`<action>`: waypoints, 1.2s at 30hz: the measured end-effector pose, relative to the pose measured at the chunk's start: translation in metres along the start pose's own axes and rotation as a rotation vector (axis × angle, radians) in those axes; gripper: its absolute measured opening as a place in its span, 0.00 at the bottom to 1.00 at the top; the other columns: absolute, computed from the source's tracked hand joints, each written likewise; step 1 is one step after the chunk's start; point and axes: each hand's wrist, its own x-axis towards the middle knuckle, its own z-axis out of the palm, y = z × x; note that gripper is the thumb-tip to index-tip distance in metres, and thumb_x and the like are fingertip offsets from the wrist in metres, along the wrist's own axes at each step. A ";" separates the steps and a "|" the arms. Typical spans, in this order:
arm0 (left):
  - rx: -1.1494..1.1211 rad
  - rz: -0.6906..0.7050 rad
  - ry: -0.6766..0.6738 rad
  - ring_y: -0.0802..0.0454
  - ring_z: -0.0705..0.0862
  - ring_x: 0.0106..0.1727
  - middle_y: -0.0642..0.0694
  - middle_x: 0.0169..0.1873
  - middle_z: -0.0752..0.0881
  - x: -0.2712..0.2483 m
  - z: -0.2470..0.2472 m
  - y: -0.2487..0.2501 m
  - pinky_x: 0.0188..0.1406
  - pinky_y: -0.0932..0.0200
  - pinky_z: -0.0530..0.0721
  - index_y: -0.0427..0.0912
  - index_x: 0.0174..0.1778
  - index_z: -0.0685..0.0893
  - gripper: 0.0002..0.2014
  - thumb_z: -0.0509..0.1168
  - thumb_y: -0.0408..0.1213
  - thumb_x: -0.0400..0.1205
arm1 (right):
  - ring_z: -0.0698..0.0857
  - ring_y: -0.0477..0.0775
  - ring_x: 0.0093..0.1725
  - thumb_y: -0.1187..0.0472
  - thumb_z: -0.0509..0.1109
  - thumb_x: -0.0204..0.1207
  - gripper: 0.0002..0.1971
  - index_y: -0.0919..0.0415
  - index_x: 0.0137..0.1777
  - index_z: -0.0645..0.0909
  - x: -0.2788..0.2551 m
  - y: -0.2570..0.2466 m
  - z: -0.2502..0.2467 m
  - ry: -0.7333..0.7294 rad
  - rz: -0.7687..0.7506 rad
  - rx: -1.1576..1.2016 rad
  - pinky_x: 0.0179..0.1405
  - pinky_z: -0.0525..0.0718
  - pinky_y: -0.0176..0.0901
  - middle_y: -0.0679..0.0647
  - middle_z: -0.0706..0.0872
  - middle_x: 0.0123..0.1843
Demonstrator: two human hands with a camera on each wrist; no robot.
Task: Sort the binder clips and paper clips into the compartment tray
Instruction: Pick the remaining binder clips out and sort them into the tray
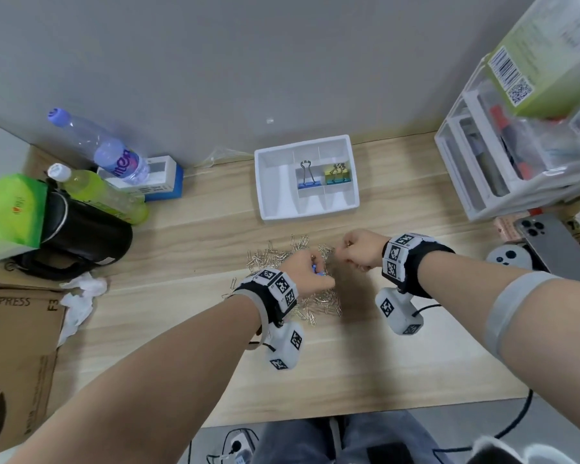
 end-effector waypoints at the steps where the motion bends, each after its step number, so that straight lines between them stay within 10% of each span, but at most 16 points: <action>1: -0.023 -0.009 -0.009 0.50 0.74 0.22 0.45 0.27 0.78 0.001 -0.005 0.004 0.22 0.61 0.74 0.44 0.37 0.76 0.09 0.70 0.37 0.68 | 0.73 0.52 0.25 0.65 0.66 0.77 0.06 0.57 0.39 0.79 0.000 -0.004 -0.003 0.003 -0.006 0.007 0.22 0.71 0.40 0.55 0.78 0.28; 14: 0.137 0.039 0.265 0.54 0.78 0.25 0.47 0.35 0.83 0.064 -0.066 0.039 0.20 0.64 0.72 0.42 0.47 0.83 0.06 0.60 0.35 0.82 | 0.79 0.57 0.35 0.67 0.60 0.80 0.06 0.68 0.47 0.78 0.037 -0.051 -0.048 0.282 -0.048 0.013 0.35 0.78 0.44 0.60 0.82 0.37; 24: 0.370 -0.038 0.233 0.43 0.84 0.43 0.44 0.45 0.83 0.113 -0.072 0.053 0.38 0.57 0.80 0.42 0.48 0.79 0.06 0.59 0.30 0.78 | 0.87 0.65 0.53 0.62 0.68 0.77 0.13 0.70 0.56 0.85 0.061 -0.058 -0.052 0.470 -0.023 -0.151 0.55 0.87 0.54 0.64 0.88 0.55; 36: 0.343 -0.066 0.257 0.41 0.88 0.44 0.40 0.50 0.85 0.119 -0.069 0.043 0.44 0.52 0.88 0.37 0.58 0.80 0.12 0.65 0.36 0.80 | 0.86 0.64 0.51 0.63 0.68 0.77 0.08 0.63 0.54 0.83 0.073 -0.057 -0.041 0.443 0.042 -0.376 0.47 0.85 0.46 0.63 0.85 0.54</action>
